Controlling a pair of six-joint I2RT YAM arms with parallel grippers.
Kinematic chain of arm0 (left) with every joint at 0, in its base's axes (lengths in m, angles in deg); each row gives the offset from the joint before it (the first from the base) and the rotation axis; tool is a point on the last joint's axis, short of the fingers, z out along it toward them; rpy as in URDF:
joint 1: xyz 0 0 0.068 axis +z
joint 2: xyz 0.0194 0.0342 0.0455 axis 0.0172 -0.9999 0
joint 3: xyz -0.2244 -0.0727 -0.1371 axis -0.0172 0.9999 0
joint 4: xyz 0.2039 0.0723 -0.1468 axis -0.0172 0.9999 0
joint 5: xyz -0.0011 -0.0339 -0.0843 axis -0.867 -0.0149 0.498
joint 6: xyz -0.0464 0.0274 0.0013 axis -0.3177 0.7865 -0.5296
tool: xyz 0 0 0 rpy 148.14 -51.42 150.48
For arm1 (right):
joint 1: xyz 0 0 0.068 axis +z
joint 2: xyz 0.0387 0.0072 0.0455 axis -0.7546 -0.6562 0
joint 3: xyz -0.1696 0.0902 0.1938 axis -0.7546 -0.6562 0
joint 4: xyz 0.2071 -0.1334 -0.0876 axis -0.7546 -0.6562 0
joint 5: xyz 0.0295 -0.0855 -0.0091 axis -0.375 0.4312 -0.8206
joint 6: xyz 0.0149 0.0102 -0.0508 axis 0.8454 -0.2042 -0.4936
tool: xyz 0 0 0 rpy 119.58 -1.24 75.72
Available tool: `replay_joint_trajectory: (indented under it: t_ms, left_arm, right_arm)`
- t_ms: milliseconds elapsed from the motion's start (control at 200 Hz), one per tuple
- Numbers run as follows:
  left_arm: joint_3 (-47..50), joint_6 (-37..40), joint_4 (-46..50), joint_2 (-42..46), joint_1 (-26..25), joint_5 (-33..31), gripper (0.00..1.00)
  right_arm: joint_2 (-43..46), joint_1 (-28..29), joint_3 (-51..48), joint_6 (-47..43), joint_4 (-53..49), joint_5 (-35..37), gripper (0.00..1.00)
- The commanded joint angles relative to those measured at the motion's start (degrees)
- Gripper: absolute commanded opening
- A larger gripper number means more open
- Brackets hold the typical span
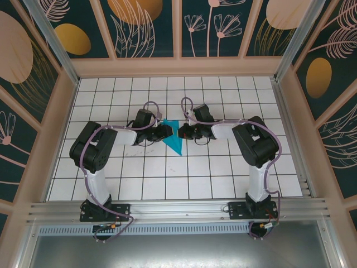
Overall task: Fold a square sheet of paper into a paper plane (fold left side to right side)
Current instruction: Fourth fold the wing at the center of the table.
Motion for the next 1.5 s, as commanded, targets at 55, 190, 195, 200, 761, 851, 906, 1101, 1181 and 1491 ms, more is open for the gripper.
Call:
replay_joint_trajectory:
  t_ms: [55, 190, 195, 200, 761, 851, 906, 1101, 1181, 1491]
  left_arm:
    - [0.8, 2.2, 7.0, -2.3, 0.3, -5.0, 0.38]
    - [0.7, 2.2, 7.0, -2.4, 0.3, -5.0, 0.38]
    - [0.7, 2.1, 7.0, -2.4, 0.3, -5.0, 0.38]
    - [0.7, 2.2, 7.0, -2.4, 0.3, -5.0, 0.38]
    - [-3.2, 4.3, 12.1, 3.8, 0.3, -7.4, 0.41]
    - [-4.2, 5.1, 14.0, 5.1, 0.6, -8.0, 0.42]
    - [-6.7, 5.2, 14.5, 5.0, 0.6, -7.8, 0.42]
    - [-11.1, 4.7, 13.4, 0.2, 0.7, -3.8, 0.3]
    - [-12.5, 4.3, 12.6, -1.5, 0.6, -2.0, 0.26]
    - [-16.1, 3.5, 10.7, -6.9, 0.1, 2.3, 0.24]
  right_arm:
    - [-1.5, 0.1, 1.7, -1.6, -2.1, 2.2, 0.0]
    - [-2.1, 0.1, 2.2, -1.9, -2.7, 2.7, 0.0]
    - [-2.1, 0.1, 2.3, -1.9, -2.8, 2.7, 0.0]
    - [-2.1, 0.1, 2.3, -1.9, -2.8, 2.7, 0.0]
    - [-4.7, 0.7, 2.8, -2.9, -8.4, 5.6, 0.0]
    - [-4.9, 0.7, 2.9, -3.1, -8.6, 5.8, 0.0]
    - [-4.9, 0.8, 3.0, -3.2, -8.7, 5.7, 0.0]
    - [-5.0, 1.1, 3.2, -3.3, -8.9, 5.8, 0.0]
    - [-5.0, 1.2, 3.3, -3.4, -9.0, 5.9, 0.0]
    - [-5.4, 1.5, 4.1, -3.9, -9.7, 6.1, 0.0]
